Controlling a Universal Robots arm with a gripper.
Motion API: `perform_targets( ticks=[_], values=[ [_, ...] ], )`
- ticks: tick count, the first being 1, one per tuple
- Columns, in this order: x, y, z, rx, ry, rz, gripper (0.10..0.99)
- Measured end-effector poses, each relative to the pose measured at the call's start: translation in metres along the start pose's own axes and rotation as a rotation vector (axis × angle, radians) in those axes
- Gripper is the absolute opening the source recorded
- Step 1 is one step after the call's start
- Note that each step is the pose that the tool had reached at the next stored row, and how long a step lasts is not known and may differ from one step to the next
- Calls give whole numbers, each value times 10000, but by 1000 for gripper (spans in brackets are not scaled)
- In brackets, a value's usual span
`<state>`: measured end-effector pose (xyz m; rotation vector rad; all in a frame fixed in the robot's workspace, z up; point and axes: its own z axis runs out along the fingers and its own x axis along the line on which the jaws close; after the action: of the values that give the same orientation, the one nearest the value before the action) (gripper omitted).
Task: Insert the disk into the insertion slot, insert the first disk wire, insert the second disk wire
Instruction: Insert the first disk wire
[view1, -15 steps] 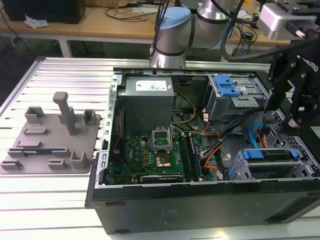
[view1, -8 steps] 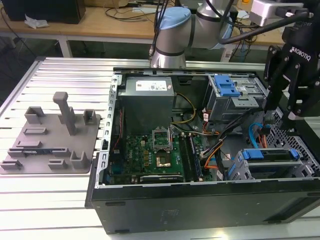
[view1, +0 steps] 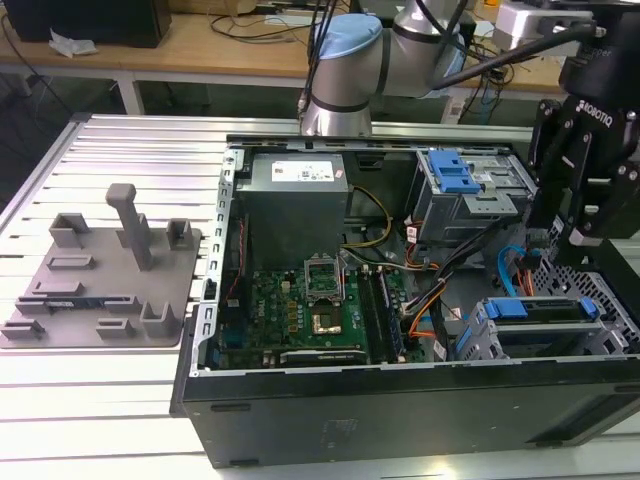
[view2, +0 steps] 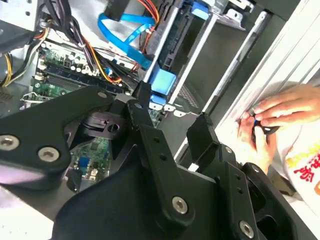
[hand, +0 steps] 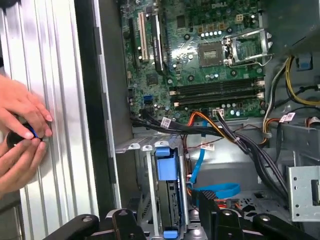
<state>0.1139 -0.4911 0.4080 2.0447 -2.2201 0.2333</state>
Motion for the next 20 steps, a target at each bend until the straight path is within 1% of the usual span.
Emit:
perform_targets(
  ticks=[1, 2, 3, 4, 5, 6, 7, 9, 10, 11, 12, 14, 18, 20],
  values=[
    [-68, 2, -5, -22, 170, -8, 569],
    [-112, 1, -10, -28, 339, -16, 569],
    [-147, 1, -12, -33, 479, -23, 569],
    [-208, -3, -16, -30, 668, -27, 569],
    [-247, -5, -19, -27, 720, -29, 569],
    [-305, -11, -21, -23, 770, -29, 569],
    [-398, -35, -20, -17, 848, -30, 569],
    [-457, -119, -12, -24, 869, -34, 569],
    [-478, -200, -3, -30, 873, -34, 569],
    [-495, -297, 18, -44, 871, -37, 569],
    [-514, -369, 44, -47, 892, -41, 569],
    [-527, -383, 65, -62, 919, 25, 569],
    [-537, -381, 117, -200, 952, 605, 569],
    [-550, -378, 138, -221, 1010, 723, 569]
  ],
)
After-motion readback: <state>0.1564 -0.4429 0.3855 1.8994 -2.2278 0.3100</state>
